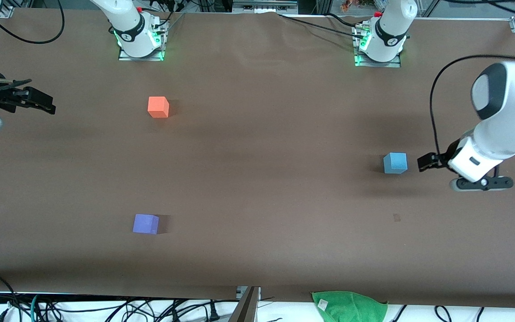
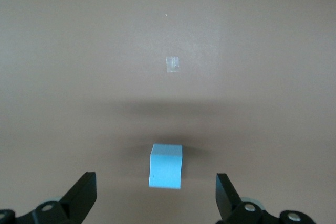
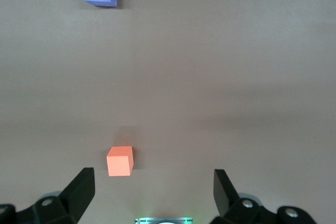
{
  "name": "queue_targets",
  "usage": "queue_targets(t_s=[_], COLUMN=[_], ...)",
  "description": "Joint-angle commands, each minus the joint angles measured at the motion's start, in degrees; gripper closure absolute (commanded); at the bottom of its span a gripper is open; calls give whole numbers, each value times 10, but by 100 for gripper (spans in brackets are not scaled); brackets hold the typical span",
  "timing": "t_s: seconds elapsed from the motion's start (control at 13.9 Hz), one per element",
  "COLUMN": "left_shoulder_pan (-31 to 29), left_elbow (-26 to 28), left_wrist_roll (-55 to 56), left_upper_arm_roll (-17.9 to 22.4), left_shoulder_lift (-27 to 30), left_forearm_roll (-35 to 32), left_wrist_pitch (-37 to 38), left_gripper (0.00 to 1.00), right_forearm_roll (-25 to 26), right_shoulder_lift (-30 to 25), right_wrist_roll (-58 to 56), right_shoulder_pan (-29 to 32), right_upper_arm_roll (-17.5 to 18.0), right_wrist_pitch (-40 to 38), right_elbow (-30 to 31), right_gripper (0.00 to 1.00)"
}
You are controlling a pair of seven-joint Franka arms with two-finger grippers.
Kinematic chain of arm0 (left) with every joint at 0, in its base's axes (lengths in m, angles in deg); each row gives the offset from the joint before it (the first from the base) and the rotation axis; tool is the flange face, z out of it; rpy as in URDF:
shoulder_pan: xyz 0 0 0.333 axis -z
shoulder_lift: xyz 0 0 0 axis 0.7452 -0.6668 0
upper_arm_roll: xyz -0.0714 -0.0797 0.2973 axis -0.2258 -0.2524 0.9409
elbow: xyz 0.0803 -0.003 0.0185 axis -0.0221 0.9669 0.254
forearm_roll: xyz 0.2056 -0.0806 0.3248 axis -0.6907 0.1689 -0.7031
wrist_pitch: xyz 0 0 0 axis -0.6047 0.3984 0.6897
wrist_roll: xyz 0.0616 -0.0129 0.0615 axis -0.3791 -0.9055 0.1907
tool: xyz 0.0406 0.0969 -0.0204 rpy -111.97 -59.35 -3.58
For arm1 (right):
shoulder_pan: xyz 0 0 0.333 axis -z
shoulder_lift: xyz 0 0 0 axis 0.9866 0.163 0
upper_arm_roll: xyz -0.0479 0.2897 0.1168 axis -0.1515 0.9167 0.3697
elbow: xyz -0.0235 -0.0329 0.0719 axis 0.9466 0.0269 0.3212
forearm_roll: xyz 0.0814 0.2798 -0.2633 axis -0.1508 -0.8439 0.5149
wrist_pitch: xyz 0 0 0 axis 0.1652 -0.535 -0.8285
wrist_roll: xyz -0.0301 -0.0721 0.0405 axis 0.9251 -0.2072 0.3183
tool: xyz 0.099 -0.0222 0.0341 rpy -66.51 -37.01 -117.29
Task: Place blue block between orange and purple blocks
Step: 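Lower the left gripper over the light-blue cube and grasp it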
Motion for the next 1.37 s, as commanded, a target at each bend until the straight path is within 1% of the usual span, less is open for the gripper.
queue_targets(t_s=[0.0,0.22,0.5,0.65,0.86,0.94,1.08,1.3], left_shoulder_pan=[0,-4,-6,-6,-19,-18,-16,-16], left_elbow=[86,159,221,256,279,281,284,288], left_wrist_roll=[-26,-52,-60,-60,-68,-68,-66,-60], left_upper_arm_roll=[2,2,-2,-2,-2,-2,-3,-8], left_shoulder_lift=[8,8,7,5,-32,-39,-53,-57], left_forearm_roll=[10,9,17,17,17,17,17,17], left_wrist_pitch=[-91,-160,-208,-255,-330,-340,-341,-343], left_gripper=[0,0,0,0,0,0,0,0], right_forearm_roll=[1,1,1,1,1,1,0,0], right_shoulder_lift=[-1,0,3,3,3,3,3,3], right_wrist_roll=[-5,-5,-6,-6,-6,-6,-6,-6], right_shoulder_pan=[-1,0,-1,-1,-1,0,-1,-1], right_upper_arm_roll=[1,1,1,1,1,1,1,1], right_wrist_pitch=[2,2,6,6,6,6,6,6], right_elbow=[-2,-2,-2,-2,-2,-2,-2,-2], right_gripper=[0,0,0,0,0,0,0,0])
